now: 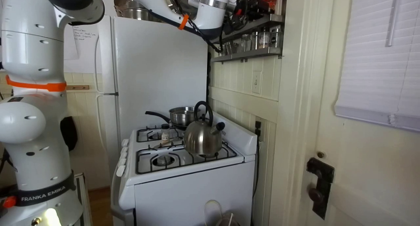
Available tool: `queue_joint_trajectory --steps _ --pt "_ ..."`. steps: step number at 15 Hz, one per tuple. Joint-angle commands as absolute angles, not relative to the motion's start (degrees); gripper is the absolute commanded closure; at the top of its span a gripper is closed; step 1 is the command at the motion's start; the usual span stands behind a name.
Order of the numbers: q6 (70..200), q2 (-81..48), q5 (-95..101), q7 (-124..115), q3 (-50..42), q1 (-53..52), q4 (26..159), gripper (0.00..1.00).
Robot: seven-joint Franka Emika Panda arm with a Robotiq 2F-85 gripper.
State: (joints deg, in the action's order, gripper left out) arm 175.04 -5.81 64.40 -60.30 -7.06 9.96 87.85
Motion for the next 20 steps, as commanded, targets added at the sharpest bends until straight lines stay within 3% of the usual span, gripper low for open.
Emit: queue_joint_trajectory --steps 1,15,20 --pt "173.3 -4.5 56.1 -50.7 -4.9 10.3 91.3 0.00" --pt "170.7 11.0 38.6 -31.1 -4.5 8.8 107.1 0.00" --pt "169.1 22.7 18.5 -15.0 -10.8 -2.6 117.8 0.00"
